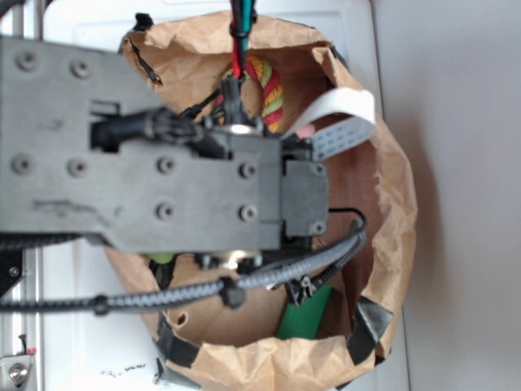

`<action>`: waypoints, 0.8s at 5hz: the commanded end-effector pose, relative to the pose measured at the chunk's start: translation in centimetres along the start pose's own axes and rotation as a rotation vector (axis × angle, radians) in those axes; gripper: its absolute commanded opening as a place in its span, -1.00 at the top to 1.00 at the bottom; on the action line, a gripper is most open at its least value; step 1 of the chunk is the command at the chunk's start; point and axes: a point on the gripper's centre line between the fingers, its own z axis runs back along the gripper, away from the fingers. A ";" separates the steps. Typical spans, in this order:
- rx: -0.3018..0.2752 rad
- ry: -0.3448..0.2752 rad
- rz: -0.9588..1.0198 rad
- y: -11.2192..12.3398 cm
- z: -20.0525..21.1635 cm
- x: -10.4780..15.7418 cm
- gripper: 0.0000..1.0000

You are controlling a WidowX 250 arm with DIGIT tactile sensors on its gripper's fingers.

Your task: Grab the pink bunny.

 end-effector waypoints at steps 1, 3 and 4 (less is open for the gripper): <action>0.007 -0.046 0.041 0.0 -0.8 2.9 -1.00; 0.060 -0.089 0.076 0.5 -3.4 3.8 -1.00; 0.048 -0.098 0.092 1.2 -3.6 4.3 -1.00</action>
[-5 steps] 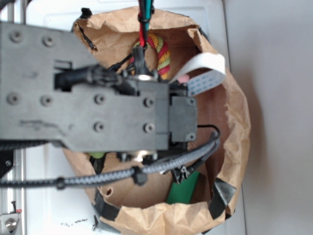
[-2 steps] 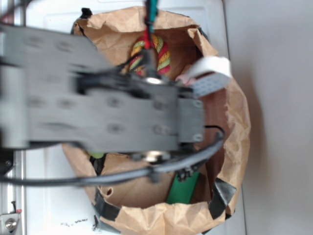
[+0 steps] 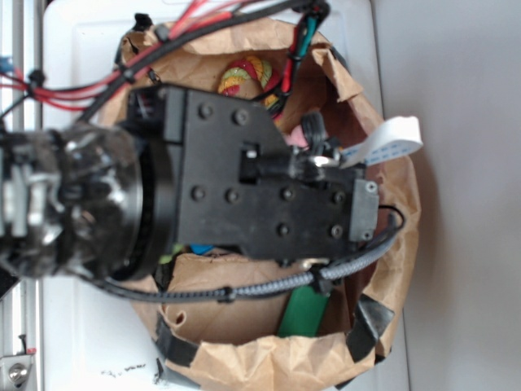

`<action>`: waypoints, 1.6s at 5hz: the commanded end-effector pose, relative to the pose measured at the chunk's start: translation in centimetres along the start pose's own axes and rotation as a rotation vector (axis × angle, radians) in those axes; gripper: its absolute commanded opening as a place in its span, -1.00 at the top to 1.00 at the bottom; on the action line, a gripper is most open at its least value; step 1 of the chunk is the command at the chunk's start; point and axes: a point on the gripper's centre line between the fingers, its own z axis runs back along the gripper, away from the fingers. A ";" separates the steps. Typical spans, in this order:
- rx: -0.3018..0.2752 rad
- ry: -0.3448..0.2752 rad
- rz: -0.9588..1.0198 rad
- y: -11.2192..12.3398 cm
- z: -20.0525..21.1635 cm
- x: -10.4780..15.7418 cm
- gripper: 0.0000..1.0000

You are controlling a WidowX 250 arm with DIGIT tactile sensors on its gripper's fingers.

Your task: Grab the pink bunny.

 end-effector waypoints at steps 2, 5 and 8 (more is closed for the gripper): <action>-0.005 -0.045 0.091 2.8 0.1 1.4 -1.00; -0.074 -0.058 0.080 2.4 -2.1 1.2 -1.00; -0.064 -0.045 0.105 1.5 -2.2 2.0 -1.00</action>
